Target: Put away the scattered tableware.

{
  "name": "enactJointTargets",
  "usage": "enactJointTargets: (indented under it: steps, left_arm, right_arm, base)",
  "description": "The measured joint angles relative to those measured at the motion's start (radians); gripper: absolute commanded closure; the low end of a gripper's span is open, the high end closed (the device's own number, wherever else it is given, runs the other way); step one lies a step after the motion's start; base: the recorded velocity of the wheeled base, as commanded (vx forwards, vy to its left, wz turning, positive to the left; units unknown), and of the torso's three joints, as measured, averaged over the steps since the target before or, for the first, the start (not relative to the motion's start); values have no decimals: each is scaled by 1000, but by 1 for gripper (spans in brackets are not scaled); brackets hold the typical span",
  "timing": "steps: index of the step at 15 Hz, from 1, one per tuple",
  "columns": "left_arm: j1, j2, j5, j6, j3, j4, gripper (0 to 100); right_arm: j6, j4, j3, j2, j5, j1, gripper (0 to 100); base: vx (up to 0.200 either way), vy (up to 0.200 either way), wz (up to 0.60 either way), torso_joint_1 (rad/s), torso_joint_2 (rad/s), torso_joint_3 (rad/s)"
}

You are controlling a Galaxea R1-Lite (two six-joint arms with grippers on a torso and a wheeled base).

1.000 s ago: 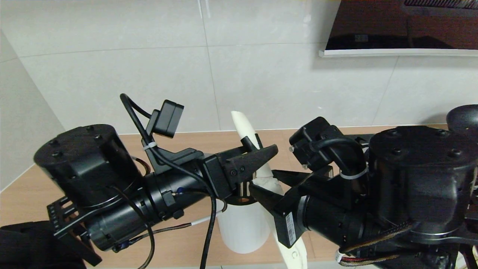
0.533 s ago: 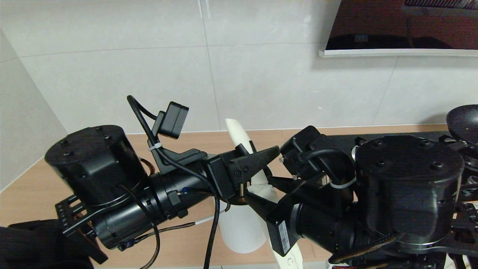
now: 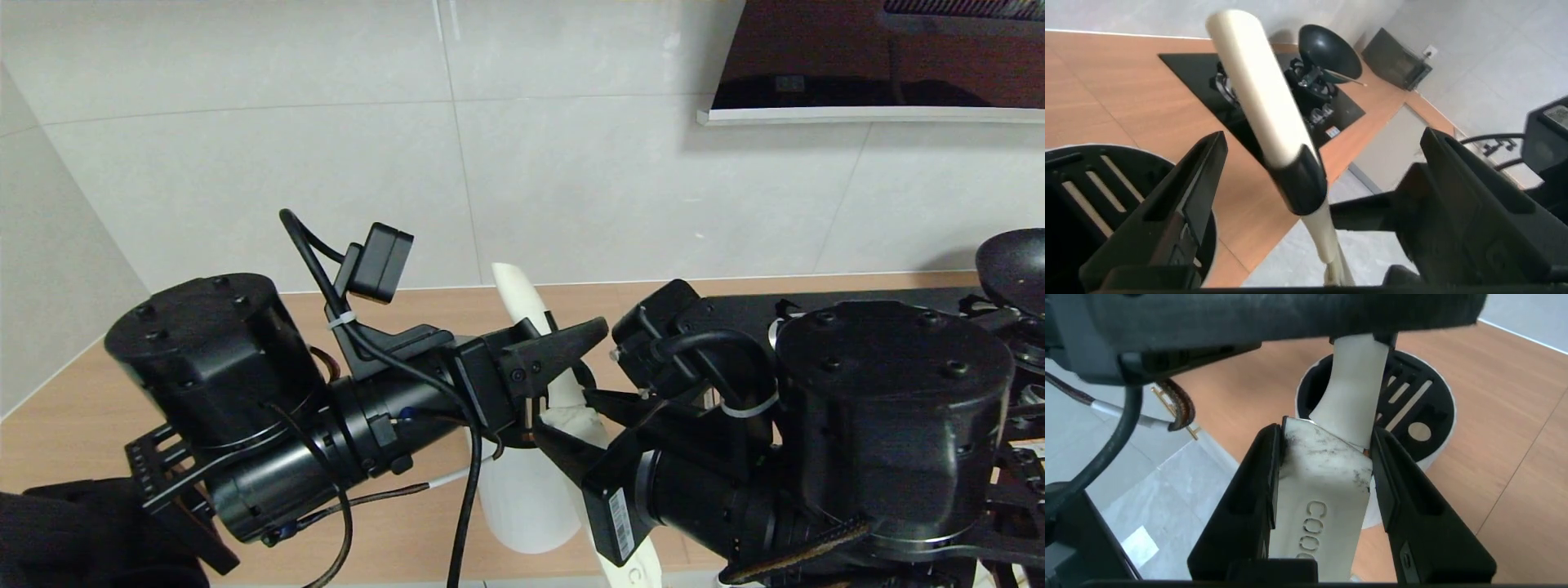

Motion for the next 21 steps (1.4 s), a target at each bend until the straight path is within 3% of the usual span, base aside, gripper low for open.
enactJointTargets:
  steps: [3, 9, 10, 16, 18, 21]
  left_arm:
    - [1, 6, 6, 31, -1, -1, 100]
    - [3, 14, 7, 33, -1, -2, 100]
    - [3, 13, 7, 33, -1, -3, 100]
    - [3, -18, 14, 52, -2, -28, 100]
    - [11, -61, 14, 108, -9, -28, 100]
    - [68, -115, 10, 245, -21, -32, 100]
  right_arm:
    - [0, 0, 1, 0, 0, -1, 100]
    - [0, -14, 7, 0, 1, -2, 100]
    - [-1, -23, 9, 0, 1, -2, 0]
    - [-1, -46, 19, -10, 0, -2, 0]
    - [-6, -66, 33, -39, 0, -6, 0]
    - [-9, -68, 44, -81, 0, -44, 0]
  base:
    - [0, 0, 0, 0, 0, 0]
    - [0, 0, 0, 0, 0, 0]
    - [0, 0, 0, 0, 0, 0]
    - [0, 0, 0, 0, 0, 0]
    - [0, 0, 0, 0, 0, 0]
    - [0, 0, 0, 0, 0, 0]
